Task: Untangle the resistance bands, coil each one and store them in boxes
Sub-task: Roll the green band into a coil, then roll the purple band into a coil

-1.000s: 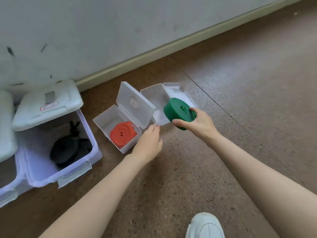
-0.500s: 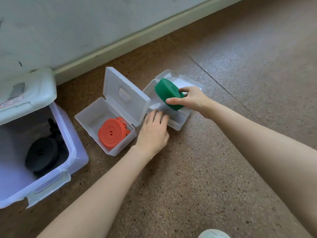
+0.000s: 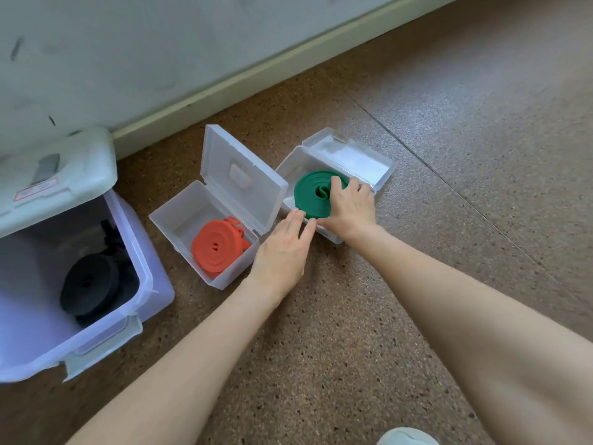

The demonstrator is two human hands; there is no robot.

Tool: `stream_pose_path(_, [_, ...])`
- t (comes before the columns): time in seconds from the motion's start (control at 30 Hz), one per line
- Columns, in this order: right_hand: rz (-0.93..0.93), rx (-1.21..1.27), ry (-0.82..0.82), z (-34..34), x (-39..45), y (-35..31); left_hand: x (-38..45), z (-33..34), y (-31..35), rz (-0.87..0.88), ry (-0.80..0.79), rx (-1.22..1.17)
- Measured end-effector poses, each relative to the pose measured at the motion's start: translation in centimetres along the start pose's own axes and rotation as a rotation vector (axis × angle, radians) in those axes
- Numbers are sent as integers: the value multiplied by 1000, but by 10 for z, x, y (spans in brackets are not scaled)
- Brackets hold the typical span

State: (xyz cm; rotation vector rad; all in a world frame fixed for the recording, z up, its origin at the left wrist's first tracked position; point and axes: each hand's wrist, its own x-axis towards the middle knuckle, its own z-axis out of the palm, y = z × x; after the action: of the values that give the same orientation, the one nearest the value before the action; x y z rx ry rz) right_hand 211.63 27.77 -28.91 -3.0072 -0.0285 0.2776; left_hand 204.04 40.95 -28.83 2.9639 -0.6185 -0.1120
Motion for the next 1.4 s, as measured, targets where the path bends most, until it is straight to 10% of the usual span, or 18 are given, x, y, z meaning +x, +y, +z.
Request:
stream_pose_path(0.3, [-114, 117, -231, -24, 9, 14, 4, 6, 1, -27, -90, -56])
stream_pose_path(0.8, [18, -244, 31, -12, -28, -17, -49, -24, -6, -70, -70, -72])
stream_pose_path(0.97, [241, 151, -60, -43, -77, -43, -103, -55, -15, -142, -91, -127])
stream_pose_path(1.23, [335, 837, -267, -86, -193, -162, -248, -136, -23, -483, -156, -296])
stream_pose_path(1.4, [-73, 696, -465, -81, -285, -262, -379, -141, -58, -904, -63, -397])
